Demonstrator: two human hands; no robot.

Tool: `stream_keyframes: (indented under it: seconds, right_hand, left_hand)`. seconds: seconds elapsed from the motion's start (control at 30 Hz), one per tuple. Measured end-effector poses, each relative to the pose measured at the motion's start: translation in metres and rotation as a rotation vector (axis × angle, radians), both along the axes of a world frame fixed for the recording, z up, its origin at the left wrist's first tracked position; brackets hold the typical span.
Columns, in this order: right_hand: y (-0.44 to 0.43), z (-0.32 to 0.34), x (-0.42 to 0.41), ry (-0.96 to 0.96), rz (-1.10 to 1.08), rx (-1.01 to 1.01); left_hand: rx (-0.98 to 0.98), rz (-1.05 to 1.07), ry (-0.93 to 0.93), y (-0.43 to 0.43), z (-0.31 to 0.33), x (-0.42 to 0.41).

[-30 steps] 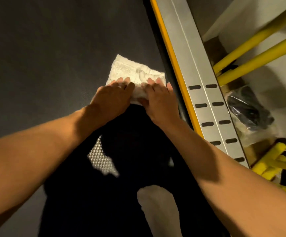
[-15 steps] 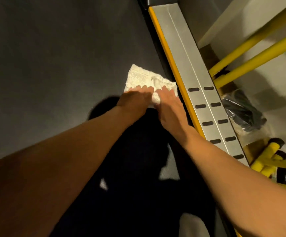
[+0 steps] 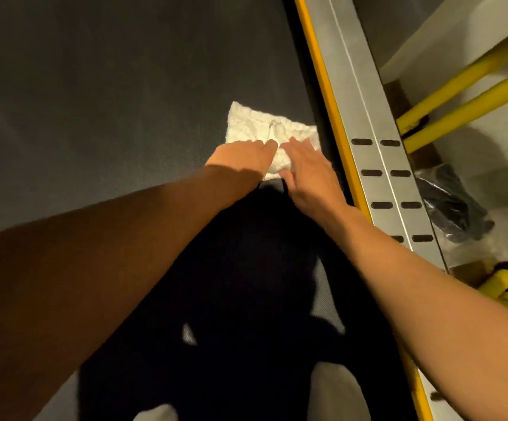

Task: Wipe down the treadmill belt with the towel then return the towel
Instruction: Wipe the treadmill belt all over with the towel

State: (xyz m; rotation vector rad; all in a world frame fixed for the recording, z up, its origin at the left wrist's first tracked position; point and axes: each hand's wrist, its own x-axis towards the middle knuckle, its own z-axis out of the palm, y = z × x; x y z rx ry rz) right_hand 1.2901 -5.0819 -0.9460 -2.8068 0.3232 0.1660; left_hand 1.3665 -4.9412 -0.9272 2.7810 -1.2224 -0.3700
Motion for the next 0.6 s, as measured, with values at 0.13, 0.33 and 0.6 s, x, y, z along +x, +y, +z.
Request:
stream_keyframes:
  seconds: [0.13, 0.33, 0.6]
  right_hand:
    - [0.030, -0.002, -0.034, -0.028, 0.021, 0.053]
    - [0.035, -0.008, -0.044, -0.001, 0.181, 0.060]
    - [0.098, 0.011, -0.013, 0.011, 0.249, 0.100]
  left_hand:
    - [0.115, -0.037, 0.057, 0.009, 0.007, -0.016]
    - [0.090, -0.257, -0.087, 0.071, 0.013, -0.038]
    - [0.264, -0.173, -0.090, 0.113, 0.012, -0.025]
